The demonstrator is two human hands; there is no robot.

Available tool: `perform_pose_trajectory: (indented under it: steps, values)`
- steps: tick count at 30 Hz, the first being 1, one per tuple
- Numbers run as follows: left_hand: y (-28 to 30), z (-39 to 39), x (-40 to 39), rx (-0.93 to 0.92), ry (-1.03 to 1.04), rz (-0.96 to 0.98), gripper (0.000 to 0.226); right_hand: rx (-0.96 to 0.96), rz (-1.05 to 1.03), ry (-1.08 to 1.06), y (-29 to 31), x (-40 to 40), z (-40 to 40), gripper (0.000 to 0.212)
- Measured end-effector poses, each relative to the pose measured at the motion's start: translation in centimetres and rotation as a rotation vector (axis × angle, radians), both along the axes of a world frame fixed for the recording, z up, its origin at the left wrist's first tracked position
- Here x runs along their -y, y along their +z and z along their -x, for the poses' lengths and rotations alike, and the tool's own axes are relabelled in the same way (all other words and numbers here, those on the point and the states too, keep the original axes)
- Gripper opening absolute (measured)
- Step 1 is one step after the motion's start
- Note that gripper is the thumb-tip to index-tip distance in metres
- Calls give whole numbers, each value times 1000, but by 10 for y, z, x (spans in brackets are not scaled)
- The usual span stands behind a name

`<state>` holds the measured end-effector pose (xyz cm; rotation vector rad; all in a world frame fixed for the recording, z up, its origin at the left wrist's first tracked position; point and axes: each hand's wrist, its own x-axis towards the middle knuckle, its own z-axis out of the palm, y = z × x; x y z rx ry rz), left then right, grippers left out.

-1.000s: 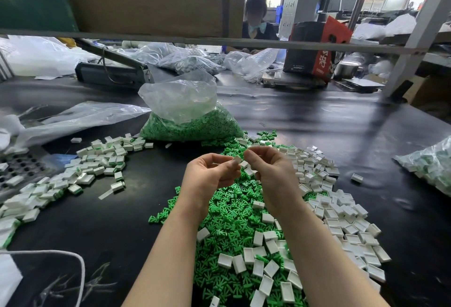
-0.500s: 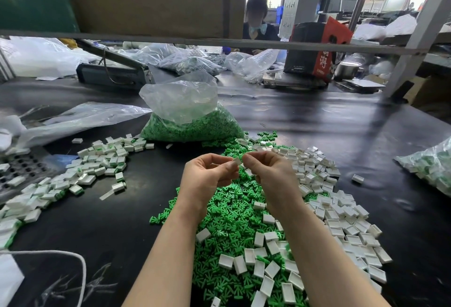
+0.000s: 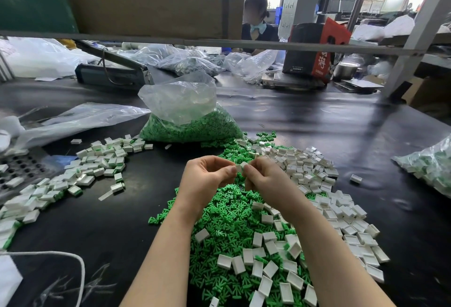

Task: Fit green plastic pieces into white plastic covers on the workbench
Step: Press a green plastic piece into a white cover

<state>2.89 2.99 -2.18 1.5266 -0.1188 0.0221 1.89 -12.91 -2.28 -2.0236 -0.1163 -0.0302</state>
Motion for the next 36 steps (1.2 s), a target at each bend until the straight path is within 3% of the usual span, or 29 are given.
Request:
perform_pose_trajectory:
  steps: [3, 8, 36]
  values:
    - [0, 0, 1, 1, -9, -49, 3, -33, -19, 80, -1, 2, 1, 34]
    - [1, 2, 0, 0, -48, -68, 4, -37, -85, 148, 3, 5, 2, 33]
    - [1, 1, -8, 144, -174, -303, 15, 32, 176, 305, 6, 15, 7, 36]
